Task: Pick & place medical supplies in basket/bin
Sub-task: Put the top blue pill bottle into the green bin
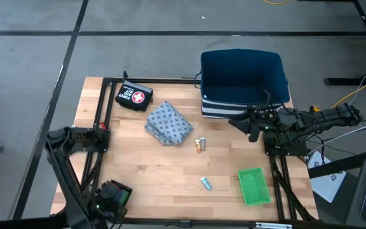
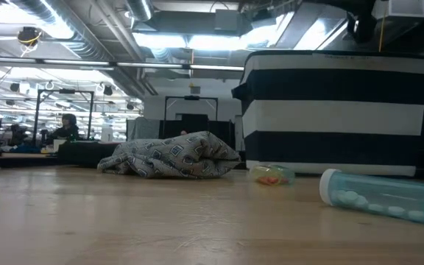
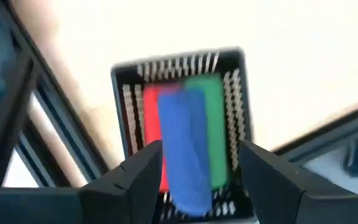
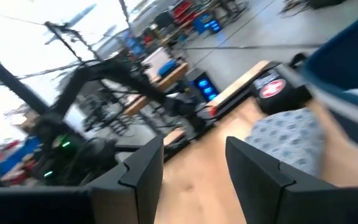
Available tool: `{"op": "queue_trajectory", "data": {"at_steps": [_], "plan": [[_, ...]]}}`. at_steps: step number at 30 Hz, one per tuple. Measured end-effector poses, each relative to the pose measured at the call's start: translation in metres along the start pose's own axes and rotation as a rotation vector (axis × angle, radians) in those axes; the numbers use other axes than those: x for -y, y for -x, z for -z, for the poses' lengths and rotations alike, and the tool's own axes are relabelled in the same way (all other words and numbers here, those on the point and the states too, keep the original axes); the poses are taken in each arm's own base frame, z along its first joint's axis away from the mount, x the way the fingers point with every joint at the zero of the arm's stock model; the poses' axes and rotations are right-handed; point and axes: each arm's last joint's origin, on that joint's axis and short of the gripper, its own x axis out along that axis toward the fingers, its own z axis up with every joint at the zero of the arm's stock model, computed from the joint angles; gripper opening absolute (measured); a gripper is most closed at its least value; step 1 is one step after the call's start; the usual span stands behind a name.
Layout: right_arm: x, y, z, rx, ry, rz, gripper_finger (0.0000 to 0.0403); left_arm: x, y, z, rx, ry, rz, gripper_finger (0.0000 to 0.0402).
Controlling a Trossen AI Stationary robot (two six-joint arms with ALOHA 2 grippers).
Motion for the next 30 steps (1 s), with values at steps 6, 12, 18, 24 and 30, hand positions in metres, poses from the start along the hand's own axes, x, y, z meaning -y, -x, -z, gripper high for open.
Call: {"op": "queue_trajectory", "data": {"at_steps": [6, 12, 18, 24, 30], "plan": [[0.003, -0.003, 0.009, -0.121, -0.102, -0.008, 0.0176, -0.004, 0.024, -0.051, 0.167, 0.034, 0.077, 0.021], [0.011, -0.018, 0.032, -0.33, -0.172, 0.066, 0.0176, -0.006, 0.043, -0.113, 0.365, 0.045, 0.156, 0.021], [-0.001, -0.042, 0.044, -0.522, -0.181, 0.121, 0.0176, 0.0, 0.052, -0.182, 0.461, -0.031, 0.184, 0.021], [-0.005, -0.068, 0.049, -0.618, -0.155, 0.466, 0.0176, 0.011, 0.048, -0.242, 0.595, -0.125, 0.157, 0.021], [0.009, -0.099, 0.07, -0.667, -0.234, 0.682, 0.0176, 0.015, 0.041, -0.284, 0.643, -0.212, 0.125, 0.021]]}}
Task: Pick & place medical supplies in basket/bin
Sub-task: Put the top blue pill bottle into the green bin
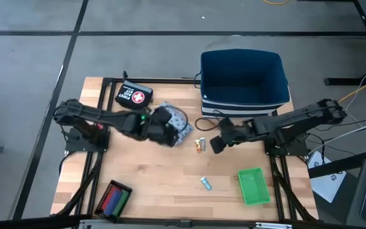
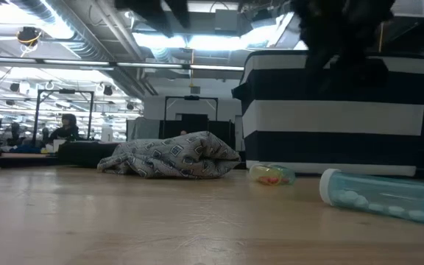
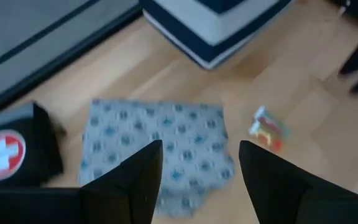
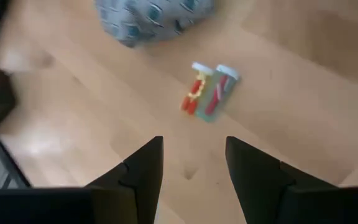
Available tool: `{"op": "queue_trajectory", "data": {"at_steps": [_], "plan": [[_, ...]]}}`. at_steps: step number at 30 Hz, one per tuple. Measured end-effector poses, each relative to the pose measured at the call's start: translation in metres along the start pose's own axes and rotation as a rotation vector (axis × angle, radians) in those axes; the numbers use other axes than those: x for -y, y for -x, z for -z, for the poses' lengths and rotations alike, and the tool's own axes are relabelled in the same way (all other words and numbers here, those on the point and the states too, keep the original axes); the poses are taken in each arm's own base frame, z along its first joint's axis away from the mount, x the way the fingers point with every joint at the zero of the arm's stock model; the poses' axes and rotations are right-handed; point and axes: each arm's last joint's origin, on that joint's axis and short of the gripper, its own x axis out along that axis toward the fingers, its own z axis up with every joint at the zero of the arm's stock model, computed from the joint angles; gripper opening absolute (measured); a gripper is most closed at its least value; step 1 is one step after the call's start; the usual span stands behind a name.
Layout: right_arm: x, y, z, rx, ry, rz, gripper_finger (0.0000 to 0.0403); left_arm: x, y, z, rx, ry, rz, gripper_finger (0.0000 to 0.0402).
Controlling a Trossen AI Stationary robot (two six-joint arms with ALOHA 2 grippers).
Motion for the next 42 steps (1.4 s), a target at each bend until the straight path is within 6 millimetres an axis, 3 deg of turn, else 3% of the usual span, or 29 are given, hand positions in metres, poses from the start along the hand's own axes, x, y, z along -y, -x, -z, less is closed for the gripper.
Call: {"op": "queue_trajectory", "data": {"at_steps": [6, 17, 29, 42], "plan": [[-0.011, -0.037, 0.002, -0.046, -0.019, 0.05, 0.0176, -0.005, -0.011, -0.019, 0.051, -0.031, 0.027, 0.021], [-0.015, -0.076, 0.0, -0.068, -0.03, 0.119, 0.0176, -0.008, -0.013, -0.021, 0.026, -0.11, 0.04, 0.021], [-0.005, -0.084, -0.021, -0.029, -0.071, 0.151, 0.0176, -0.008, -0.013, -0.021, 0.029, -0.12, 0.037, 0.021], [0.004, -0.114, -0.025, -0.097, -0.058, 0.175, 0.0176, -0.008, -0.013, -0.021, 0.034, -0.123, 0.031, 0.021]]}}
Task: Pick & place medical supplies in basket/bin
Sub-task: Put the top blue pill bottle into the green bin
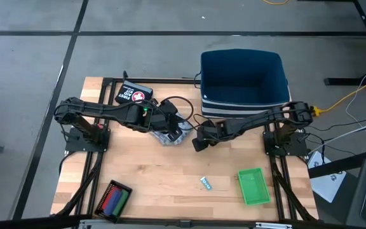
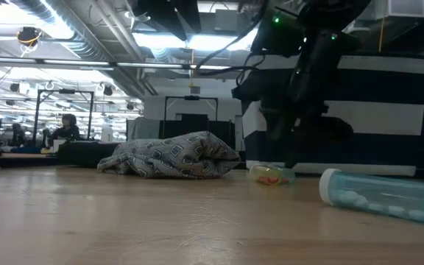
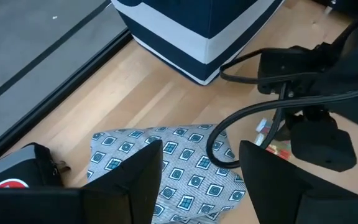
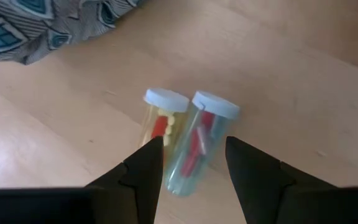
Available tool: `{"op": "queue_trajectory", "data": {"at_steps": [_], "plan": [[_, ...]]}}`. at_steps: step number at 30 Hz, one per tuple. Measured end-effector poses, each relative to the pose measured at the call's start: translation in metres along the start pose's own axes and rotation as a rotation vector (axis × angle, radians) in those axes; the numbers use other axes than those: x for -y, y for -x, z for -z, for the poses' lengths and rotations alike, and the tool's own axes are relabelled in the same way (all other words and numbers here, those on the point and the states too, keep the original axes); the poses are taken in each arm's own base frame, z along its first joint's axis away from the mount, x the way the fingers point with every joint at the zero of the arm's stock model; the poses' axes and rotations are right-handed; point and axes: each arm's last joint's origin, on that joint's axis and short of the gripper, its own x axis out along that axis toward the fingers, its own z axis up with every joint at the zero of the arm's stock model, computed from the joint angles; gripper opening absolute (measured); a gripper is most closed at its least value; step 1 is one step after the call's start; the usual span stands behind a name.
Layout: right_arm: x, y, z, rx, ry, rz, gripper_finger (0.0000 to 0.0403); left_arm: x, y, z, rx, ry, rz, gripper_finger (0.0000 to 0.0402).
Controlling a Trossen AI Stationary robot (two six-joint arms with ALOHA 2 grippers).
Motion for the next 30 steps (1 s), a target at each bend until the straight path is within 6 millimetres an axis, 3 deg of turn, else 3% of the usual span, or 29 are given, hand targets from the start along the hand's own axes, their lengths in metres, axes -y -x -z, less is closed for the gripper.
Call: {"op": "queue_trajectory", "data": {"at_steps": [9, 18, 30], "plan": [[0.003, -0.014, 0.002, -0.046, 0.007, 0.031, 0.0176, 0.0, 0.0, 0.0, 0.002, 0.004, -0.002, 0.021], [0.003, -0.016, 0.002, -0.055, 0.036, 0.033, 0.0175, 0.0, 0.0, 0.0, 0.005, 0.004, -0.007, 0.021], [0.004, -0.016, 0.003, -0.073, 0.052, 0.034, 0.0097, 0.0, 0.0, 0.0, 0.007, 0.009, -0.01, 0.021]]}}
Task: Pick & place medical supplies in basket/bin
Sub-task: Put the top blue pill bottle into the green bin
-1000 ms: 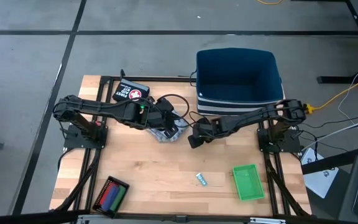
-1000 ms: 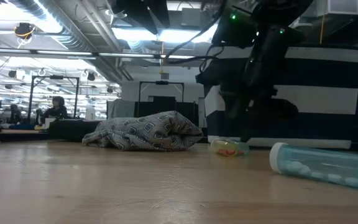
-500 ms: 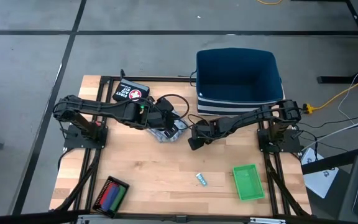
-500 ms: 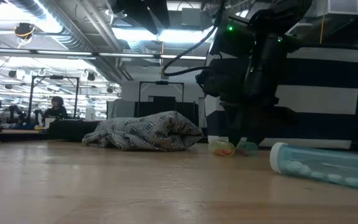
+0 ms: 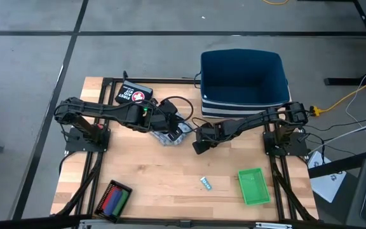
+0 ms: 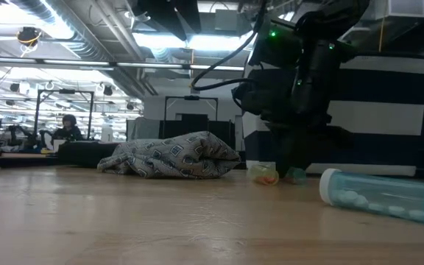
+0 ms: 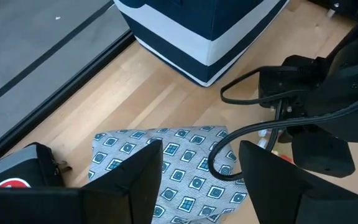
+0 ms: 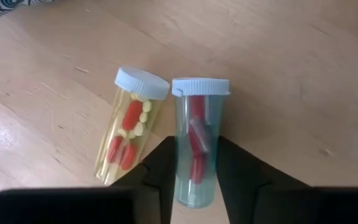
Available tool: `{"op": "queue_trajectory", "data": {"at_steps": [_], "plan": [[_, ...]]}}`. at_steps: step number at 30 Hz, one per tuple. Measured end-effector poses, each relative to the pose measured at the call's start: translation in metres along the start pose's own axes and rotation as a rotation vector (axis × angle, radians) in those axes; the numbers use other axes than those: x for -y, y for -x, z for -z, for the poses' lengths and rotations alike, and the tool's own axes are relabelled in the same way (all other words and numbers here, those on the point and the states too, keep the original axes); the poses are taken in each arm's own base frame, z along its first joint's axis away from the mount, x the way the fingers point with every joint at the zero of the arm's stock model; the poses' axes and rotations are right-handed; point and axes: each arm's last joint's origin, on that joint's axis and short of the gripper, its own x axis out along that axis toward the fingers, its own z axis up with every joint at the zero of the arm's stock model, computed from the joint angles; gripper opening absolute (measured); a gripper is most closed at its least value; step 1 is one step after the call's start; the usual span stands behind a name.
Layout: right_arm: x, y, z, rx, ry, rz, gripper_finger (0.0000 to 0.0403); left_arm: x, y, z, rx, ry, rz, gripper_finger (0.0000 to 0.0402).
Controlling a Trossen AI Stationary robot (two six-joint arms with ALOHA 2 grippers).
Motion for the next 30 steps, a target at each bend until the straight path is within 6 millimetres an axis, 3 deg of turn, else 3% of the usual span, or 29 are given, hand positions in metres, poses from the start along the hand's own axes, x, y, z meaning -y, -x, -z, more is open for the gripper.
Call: {"op": "queue_trajectory", "data": {"at_steps": [8, 16, 24, 30], "plan": [[-0.003, 0.009, 0.004, -0.103, 0.009, -0.076, 0.0117, 0.0, 0.0, 0.0, 0.011, 0.001, -0.015, 0.021], [-0.003, 0.058, 0.017, -0.101, 0.025, -0.139, 0.0105, -0.001, 0.0, -0.001, 0.021, 0.001, -0.028, 0.021], [0.015, 0.123, 0.061, -0.177, 0.123, -0.131, 0.0104, -0.003, -0.001, -0.002, 0.033, 0.023, -0.045, 0.021], [0.035, 0.158, 0.099, -0.263, 0.188, -0.097, 0.0112, -0.004, -0.002, -0.003, 0.036, 0.033, -0.049, 0.021]]}}
